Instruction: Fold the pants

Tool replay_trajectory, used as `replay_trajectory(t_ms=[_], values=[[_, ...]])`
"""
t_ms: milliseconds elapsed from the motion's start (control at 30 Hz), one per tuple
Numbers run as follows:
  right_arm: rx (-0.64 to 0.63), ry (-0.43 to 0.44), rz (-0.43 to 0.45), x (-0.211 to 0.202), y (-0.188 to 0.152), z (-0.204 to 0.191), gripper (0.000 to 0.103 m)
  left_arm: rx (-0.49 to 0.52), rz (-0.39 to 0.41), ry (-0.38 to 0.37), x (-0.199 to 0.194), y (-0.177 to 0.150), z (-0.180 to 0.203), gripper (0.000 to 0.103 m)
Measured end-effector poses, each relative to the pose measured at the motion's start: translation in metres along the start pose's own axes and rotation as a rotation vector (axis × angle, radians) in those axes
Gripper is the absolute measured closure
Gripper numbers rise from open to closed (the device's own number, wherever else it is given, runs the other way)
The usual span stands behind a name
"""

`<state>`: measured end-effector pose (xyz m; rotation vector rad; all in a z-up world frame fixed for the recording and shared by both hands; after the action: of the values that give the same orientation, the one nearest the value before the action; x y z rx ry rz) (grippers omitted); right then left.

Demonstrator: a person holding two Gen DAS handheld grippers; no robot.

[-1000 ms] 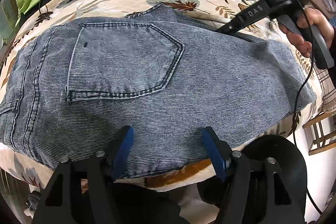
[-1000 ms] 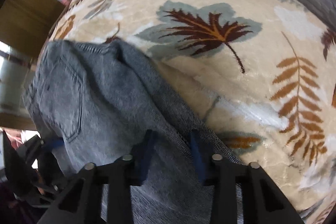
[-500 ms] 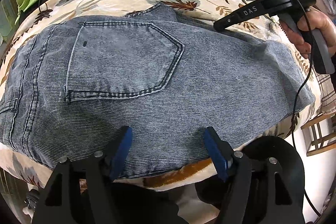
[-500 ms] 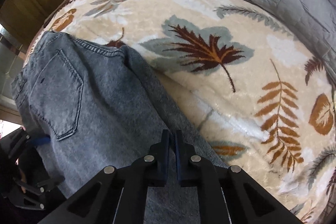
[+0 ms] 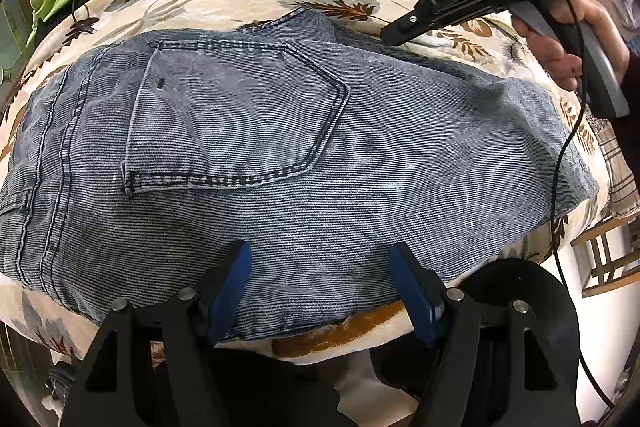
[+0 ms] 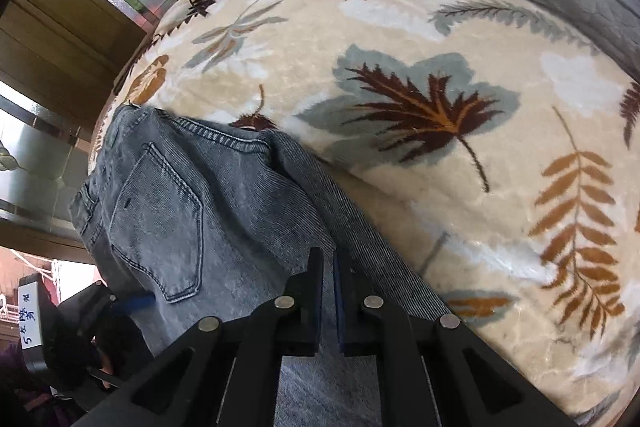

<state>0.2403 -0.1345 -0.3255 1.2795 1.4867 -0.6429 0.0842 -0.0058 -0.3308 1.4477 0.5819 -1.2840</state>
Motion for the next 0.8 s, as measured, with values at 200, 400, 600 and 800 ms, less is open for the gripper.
replay_trajectory(t_ms=[200,400,600,800], values=[[0.025,0.055,-0.005,0.014,-0.001,0.008,0.097,-0.001,-0.002,-0.005,0.001,0.001,0.001,0.03],[0.035,0.084,-0.018,0.02,-0.003,0.006,0.095,0.007,-0.003,-0.004,0.003,0.001,0.004,0.027],[0.072,0.103,0.009,0.009,-0.007,0.019,0.093,0.005,-0.004,-0.011,0.003,0.002,0.006,0.023],[0.114,0.173,0.022,0.001,-0.019,0.028,0.055,0.01,-0.004,-0.012,0.005,0.002,0.008,0.021]])
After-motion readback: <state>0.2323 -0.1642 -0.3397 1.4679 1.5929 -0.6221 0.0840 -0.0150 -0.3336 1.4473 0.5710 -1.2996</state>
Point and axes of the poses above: each gripper's, at about its wrist camera, not at the fingertips, and x roughly the way its jaws point, z to its right, y to its top, the point moved 10 cm from there along x, roughly the way its jaws point, and after that the axes turned 2 degrees about -z, right-handed, at the moved point
